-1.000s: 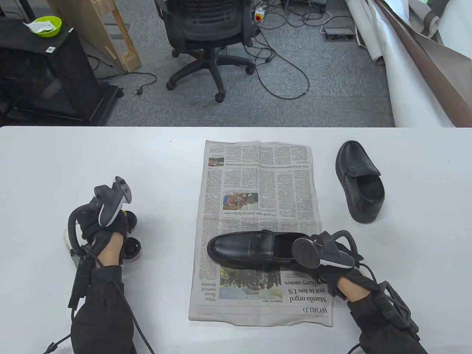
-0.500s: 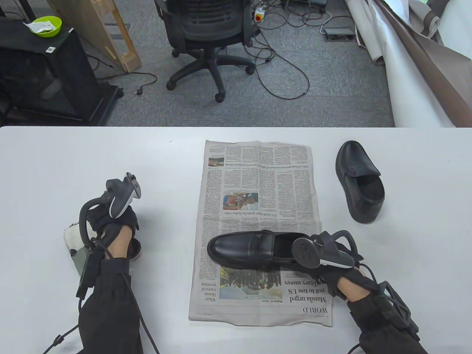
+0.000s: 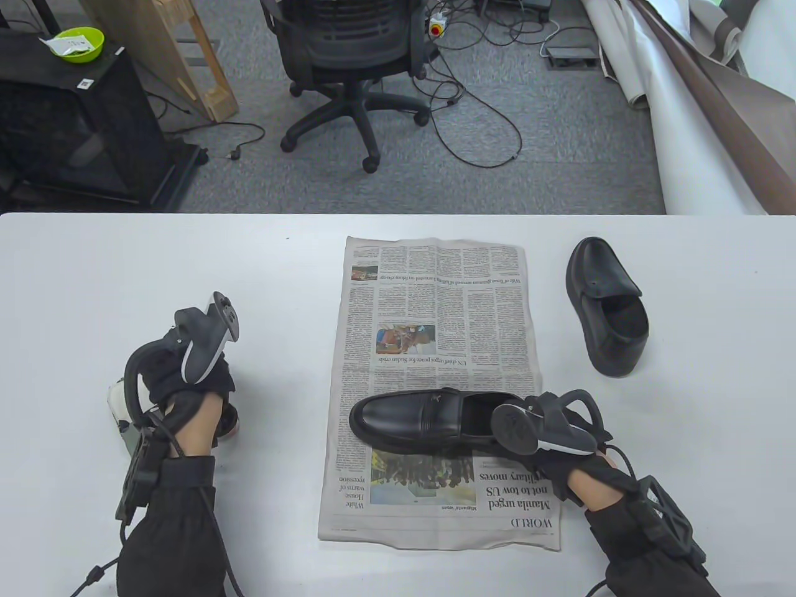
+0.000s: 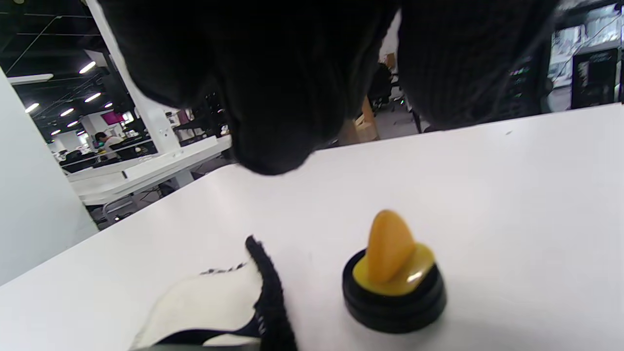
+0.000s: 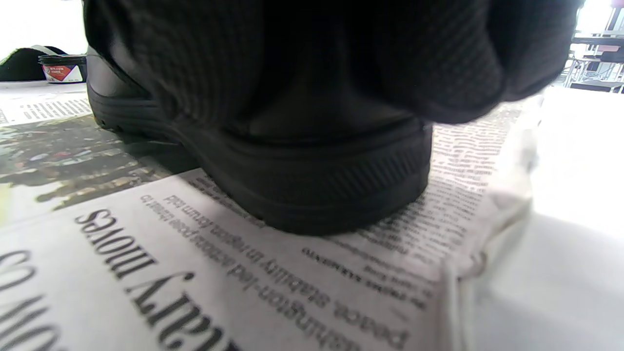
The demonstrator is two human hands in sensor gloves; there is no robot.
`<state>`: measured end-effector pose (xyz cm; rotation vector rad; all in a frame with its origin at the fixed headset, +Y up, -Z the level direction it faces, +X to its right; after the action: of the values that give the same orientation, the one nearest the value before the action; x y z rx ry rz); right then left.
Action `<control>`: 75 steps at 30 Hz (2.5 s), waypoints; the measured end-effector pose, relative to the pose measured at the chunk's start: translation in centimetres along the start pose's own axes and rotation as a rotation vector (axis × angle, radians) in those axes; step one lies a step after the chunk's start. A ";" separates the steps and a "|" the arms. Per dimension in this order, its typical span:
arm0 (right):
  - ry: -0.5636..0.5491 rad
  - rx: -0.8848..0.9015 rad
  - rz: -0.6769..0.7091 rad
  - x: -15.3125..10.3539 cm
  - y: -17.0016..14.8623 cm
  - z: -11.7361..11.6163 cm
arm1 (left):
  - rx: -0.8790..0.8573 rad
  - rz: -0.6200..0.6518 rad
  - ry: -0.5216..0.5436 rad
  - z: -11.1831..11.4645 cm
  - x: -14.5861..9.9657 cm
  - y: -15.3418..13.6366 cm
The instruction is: Dip and apply built-in sponge shoe polish on shoes
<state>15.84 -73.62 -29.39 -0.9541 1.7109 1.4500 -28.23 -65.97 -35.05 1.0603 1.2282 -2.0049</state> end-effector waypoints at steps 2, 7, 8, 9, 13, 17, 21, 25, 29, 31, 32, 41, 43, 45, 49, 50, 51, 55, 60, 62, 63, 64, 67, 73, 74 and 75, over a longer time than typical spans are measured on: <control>-0.008 -0.001 0.006 0.0 0.0 0.0 | -0.029 0.040 0.070 -1.6 -2.3 0.5; -0.048 -0.023 0.033 -0.4 0.3 0.2 | -0.094 0.142 0.175 -3.5 -6.8 2.2; -0.056 -0.023 0.034 -0.5 0.4 0.3 | -0.103 0.164 0.200 -3.7 -7.8 2.7; -0.067 -0.028 0.043 -0.7 0.6 0.4 | -0.113 0.187 0.233 -3.8 -9.1 3.3; -0.149 -0.039 0.051 -1.7 1.0 1.9 | -0.132 0.257 0.322 -3.7 -12.6 4.3; -0.247 -0.030 0.050 -3.1 0.7 3.9 | -0.182 0.294 0.376 -2.5 -14.1 4.3; -0.401 -0.011 0.023 -4.8 -0.2 6.4 | -0.226 0.357 0.380 -1.1 -13.6 4.4; -0.551 -0.052 -0.048 -6.6 -1.7 8.7 | -0.237 0.324 0.399 -0.6 -13.2 3.5; -0.654 -0.060 -0.179 -7.9 -4.2 10.2 | -0.253 0.328 0.391 -0.3 -13.1 3.3; -0.714 -0.052 -0.288 -8.7 -5.9 10.8 | -0.238 0.334 0.399 -0.3 -13.3 3.5; -0.730 -0.067 -0.325 -8.9 -6.4 10.9 | -0.231 0.335 0.401 -0.4 -13.4 3.6; -0.749 -0.235 -0.837 -10.5 -12.0 9.9 | -0.177 0.364 0.423 -0.4 -14.2 4.5; -0.742 -0.257 -0.906 -10.8 -13.3 9.6 | -0.175 0.365 0.422 -0.4 -14.1 4.5; -0.712 -0.266 -0.951 -11.0 -14.5 9.1 | -0.171 0.367 0.421 -0.5 -14.2 4.5; -0.632 -0.233 -1.024 -10.9 -16.9 7.4 | -0.164 0.375 0.425 -0.5 -14.2 4.5; -0.603 -0.224 -1.037 -10.7 -17.2 7.0 | -0.163 0.373 0.430 -0.5 -14.2 4.5; -0.581 -0.221 -1.047 -10.6 -17.4 6.7 | -0.159 0.374 0.430 -0.6 -14.3 4.6; -0.478 -0.217 -1.100 -9.6 -18.5 4.7 | -0.150 0.381 0.428 -0.6 -14.3 4.7; -0.354 -0.189 -1.147 -9.1 -19.0 2.8 | -0.146 0.389 0.423 -0.5 -14.3 4.7; -0.347 -0.190 -1.138 -9.1 -18.6 3.2 | -0.146 0.393 0.426 -0.5 -14.3 4.7; -0.356 -0.181 -1.132 -9.2 -18.3 3.6 | -0.147 0.393 0.427 -0.6 -14.2 4.7; -0.385 -0.188 -1.119 -9.3 -17.5 4.4 | -0.150 0.396 0.430 -0.6 -14.3 4.7; -0.488 -0.211 -1.029 -9.2 -14.2 6.9 | -0.157 0.399 0.447 -0.6 -14.3 4.7; -0.569 -0.166 -0.684 -7.3 -7.0 7.8 | -0.171 0.419 0.472 -0.6 -14.2 4.6; -0.579 -0.176 -0.657 -7.1 -6.2 7.7 | -0.176 0.422 0.471 -0.6 -14.1 4.6; -0.586 -0.191 -0.613 -6.9 -5.1 7.5 | -0.180 0.437 0.467 -0.5 -13.9 4.7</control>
<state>24.01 -66.10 -26.97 -0.9206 0.7754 1.3035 -17.04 -66.78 -25.63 1.5992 1.2353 -1.3336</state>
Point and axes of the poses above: the tracker on the back of each hand, its own y axis roughly to the thumb side, its own x axis roughly from the wrist to the fingertips, z = x × y, the point moved 2 cm from there along x, roughly from the wrist to the fingertips, and after that the axes turned 10 degrees about x, right-handed, at the moved point
